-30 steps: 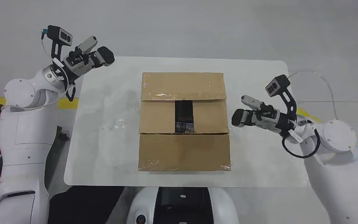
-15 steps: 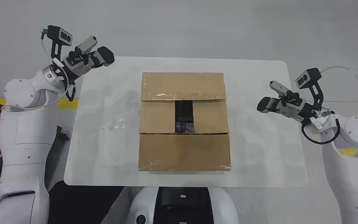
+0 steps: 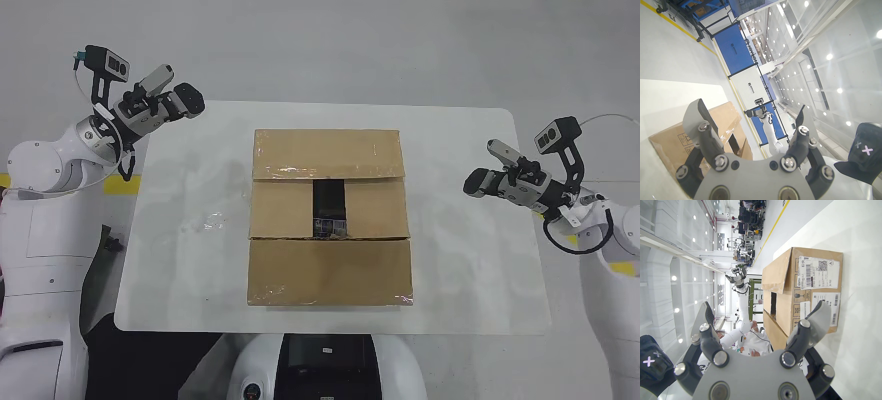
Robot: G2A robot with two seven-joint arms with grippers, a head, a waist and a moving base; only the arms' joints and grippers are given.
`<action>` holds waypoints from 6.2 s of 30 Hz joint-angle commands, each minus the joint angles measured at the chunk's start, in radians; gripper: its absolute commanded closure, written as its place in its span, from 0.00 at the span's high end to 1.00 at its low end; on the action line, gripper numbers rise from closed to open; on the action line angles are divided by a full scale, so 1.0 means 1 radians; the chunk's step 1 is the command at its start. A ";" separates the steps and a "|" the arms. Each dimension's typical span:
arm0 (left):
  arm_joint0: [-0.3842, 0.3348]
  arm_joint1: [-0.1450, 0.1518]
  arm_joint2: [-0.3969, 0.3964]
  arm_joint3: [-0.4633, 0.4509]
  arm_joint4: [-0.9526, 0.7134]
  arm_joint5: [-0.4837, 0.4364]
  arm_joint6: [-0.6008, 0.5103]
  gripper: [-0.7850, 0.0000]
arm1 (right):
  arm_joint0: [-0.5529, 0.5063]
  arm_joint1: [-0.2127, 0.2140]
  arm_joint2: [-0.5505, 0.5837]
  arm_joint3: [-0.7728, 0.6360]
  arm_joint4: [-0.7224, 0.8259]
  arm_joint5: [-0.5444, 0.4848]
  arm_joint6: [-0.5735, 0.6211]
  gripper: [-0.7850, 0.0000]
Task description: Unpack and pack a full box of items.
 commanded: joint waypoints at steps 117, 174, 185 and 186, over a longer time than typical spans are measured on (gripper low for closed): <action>-0.174 -0.081 0.310 0.079 -0.234 0.217 -0.079 1.00 | 0.000 0.000 0.000 0.000 0.000 0.000 0.000 1.00; -0.264 -0.139 0.456 0.167 0.387 0.414 0.416 1.00 | 0.000 0.000 0.000 0.000 0.000 0.000 0.000 1.00; -0.234 -0.137 0.441 0.131 0.390 0.446 0.352 1.00 | 0.000 0.000 0.000 0.000 0.000 0.000 0.000 1.00; -0.234 -0.137 0.441 0.131 0.389 0.447 0.349 1.00 | 0.000 0.000 0.000 0.000 0.000 0.000 0.000 1.00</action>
